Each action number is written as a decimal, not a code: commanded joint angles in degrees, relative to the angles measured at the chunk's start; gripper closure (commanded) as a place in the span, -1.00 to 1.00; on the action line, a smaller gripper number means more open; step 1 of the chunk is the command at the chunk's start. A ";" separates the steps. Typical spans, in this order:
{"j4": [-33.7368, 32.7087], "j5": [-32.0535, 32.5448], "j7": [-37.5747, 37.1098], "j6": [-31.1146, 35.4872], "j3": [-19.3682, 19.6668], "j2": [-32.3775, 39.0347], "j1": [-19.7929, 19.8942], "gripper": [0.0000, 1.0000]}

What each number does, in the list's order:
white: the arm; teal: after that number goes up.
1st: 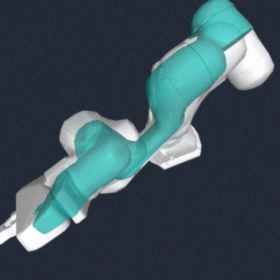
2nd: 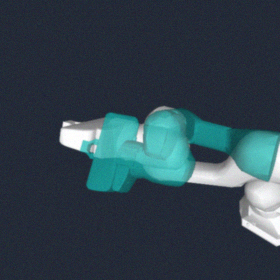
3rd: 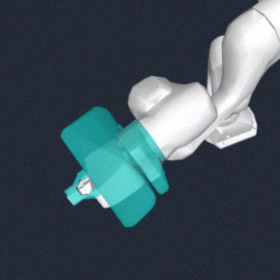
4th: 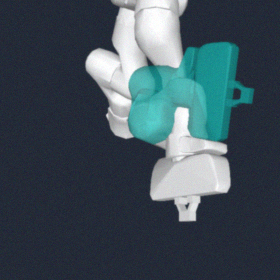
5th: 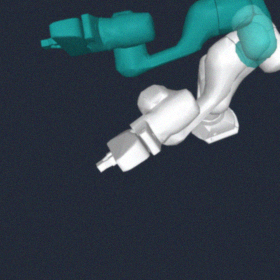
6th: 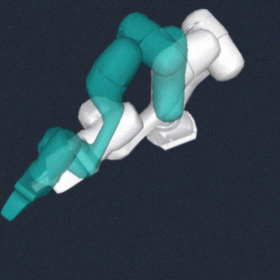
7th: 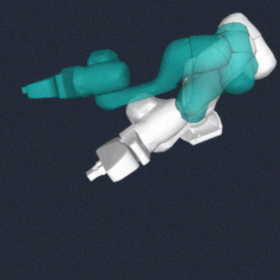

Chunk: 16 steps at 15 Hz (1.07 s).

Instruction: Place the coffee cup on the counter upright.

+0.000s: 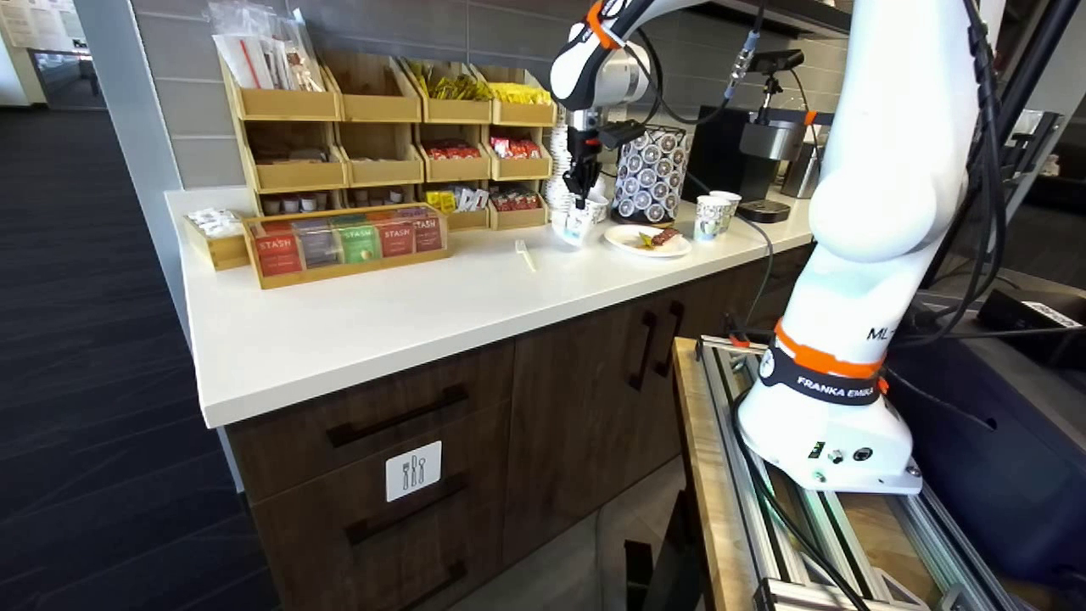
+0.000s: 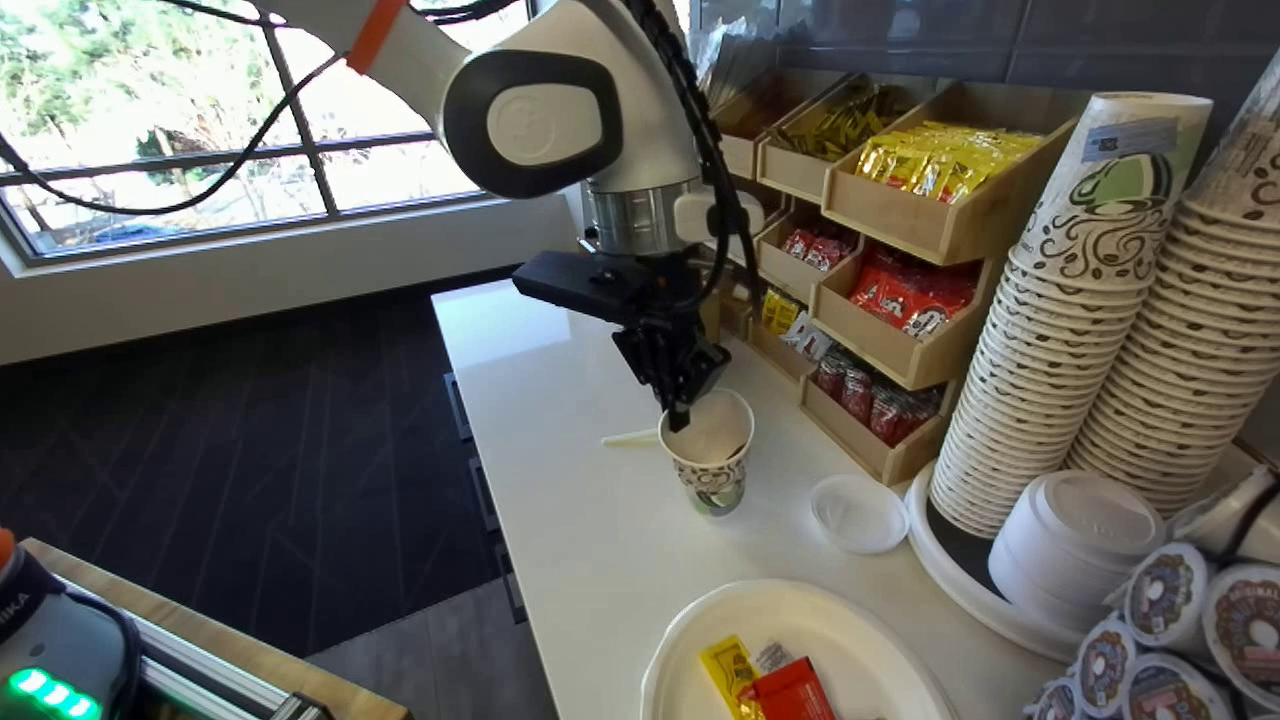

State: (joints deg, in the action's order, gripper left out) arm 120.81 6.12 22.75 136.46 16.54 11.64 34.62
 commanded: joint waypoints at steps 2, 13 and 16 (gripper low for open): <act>2.42 9.83 -6.16 -2.29 3.40 -1.74 -6.16 0.98; 0.62 7.65 -2.88 -11.00 3.29 -2.27 -9.49 -0.17; 0.51 3.52 -0.70 -13.76 3.33 -5.40 -8.98 -0.61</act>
State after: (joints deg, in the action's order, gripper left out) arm 121.21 13.80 19.23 126.25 19.46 9.79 25.46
